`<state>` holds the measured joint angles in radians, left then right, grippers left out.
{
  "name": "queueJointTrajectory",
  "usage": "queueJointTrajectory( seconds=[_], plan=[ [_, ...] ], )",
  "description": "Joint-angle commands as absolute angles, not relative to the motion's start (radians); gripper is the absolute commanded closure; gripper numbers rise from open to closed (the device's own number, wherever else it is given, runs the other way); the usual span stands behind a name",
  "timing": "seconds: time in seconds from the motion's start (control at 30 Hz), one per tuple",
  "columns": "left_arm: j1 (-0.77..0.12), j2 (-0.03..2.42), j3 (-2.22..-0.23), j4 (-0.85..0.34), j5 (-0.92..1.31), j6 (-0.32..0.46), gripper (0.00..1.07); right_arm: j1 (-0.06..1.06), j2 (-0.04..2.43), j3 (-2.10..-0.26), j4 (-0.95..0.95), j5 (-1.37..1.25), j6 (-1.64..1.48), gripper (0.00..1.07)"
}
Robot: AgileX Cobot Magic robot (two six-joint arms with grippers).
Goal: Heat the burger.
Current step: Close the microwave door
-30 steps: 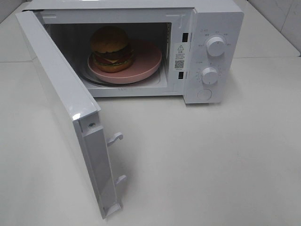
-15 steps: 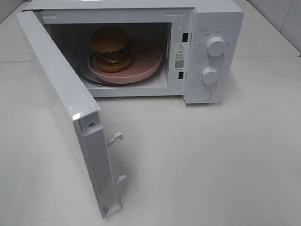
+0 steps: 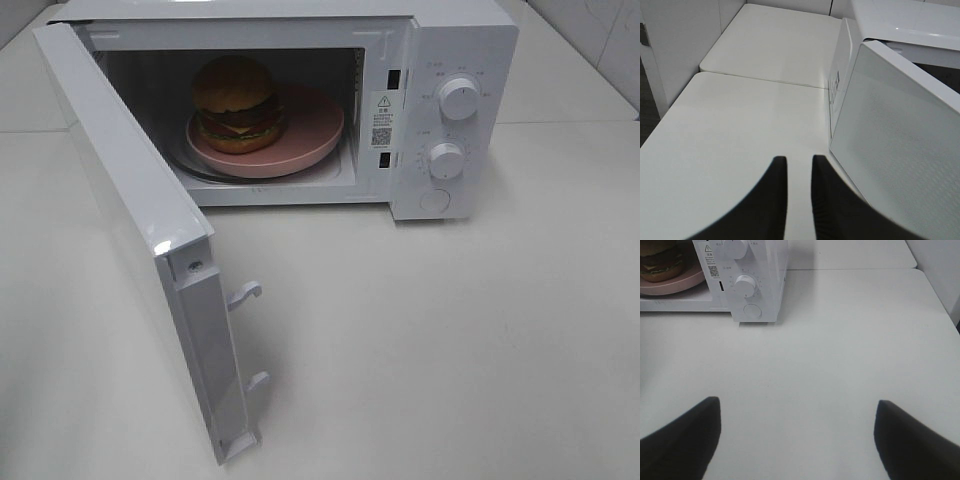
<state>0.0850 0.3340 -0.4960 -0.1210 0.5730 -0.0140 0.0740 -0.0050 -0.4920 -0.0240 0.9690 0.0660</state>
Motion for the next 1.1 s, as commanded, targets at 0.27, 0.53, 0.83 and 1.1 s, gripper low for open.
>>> queueJointTrajectory(
  seconds=[0.27, 0.53, 0.83, 1.1],
  plan=[
    [0.080, 0.537, -0.338, -0.123, 0.000, -0.014, 1.07, 0.068, -0.034, -0.491, -0.021, 0.959, 0.056, 0.33],
    [0.080, 0.728, -0.237, -0.053, -0.435, -0.022, 1.07, 0.068, -0.034, -0.491, -0.021, 0.959, 0.056, 0.33],
    [0.080, 1.023, -0.227, 0.213, -0.743, -0.172, 1.07, 0.068, -0.034, -0.491, -0.021, 0.959, 0.056, 0.33],
    [0.080, 1.265, -0.232, 0.388, -0.966, -0.246, 1.07, 0.068, -0.034, -0.491, -0.021, 0.959, 0.056, 0.33]
  ],
)
